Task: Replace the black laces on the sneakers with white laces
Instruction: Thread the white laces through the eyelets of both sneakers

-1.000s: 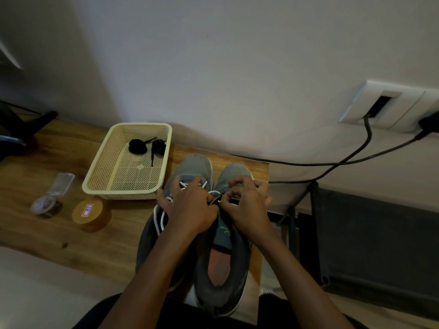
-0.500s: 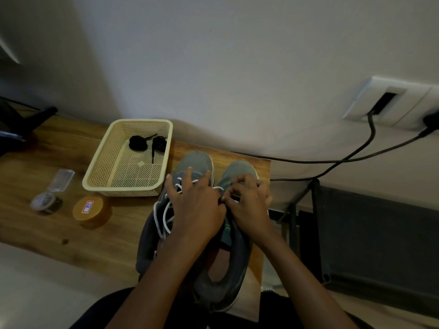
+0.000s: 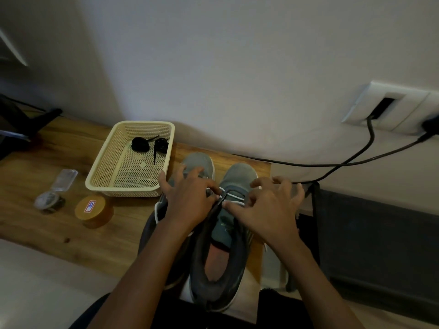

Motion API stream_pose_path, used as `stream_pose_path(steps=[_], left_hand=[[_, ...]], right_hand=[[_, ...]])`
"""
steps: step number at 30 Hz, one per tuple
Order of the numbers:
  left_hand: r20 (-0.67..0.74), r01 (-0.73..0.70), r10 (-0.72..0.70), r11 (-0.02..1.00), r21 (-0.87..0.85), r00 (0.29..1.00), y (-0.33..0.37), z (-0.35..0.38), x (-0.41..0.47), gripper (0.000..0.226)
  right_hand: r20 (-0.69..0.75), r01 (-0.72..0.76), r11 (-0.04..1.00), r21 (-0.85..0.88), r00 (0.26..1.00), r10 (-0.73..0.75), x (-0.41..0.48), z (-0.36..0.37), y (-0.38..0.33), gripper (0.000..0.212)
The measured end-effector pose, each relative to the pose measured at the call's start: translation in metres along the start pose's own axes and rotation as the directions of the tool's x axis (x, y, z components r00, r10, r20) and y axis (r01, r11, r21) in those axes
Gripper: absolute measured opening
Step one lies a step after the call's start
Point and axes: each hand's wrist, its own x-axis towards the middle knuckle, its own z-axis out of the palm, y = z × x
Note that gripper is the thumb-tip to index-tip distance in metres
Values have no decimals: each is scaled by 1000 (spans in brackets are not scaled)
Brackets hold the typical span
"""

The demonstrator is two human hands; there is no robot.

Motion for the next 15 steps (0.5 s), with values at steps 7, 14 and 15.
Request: stream_pose_path(steps=[7,14,15], left_hand=[[33,30,-30,999,-27,999,2,-1,3,14],[22,25,-24,1000,-17,999,3,-2,1,15],[24,20,-20,1000,-12,1000,4,-2,0,16]], right_hand=[[5,58,995,-83,998,-58,-5,-2,6,24],[-218,-16,999,-30,976,9,-7,13,7,14],[-241,-33,999,-42,970,22,-8,16,7,16]])
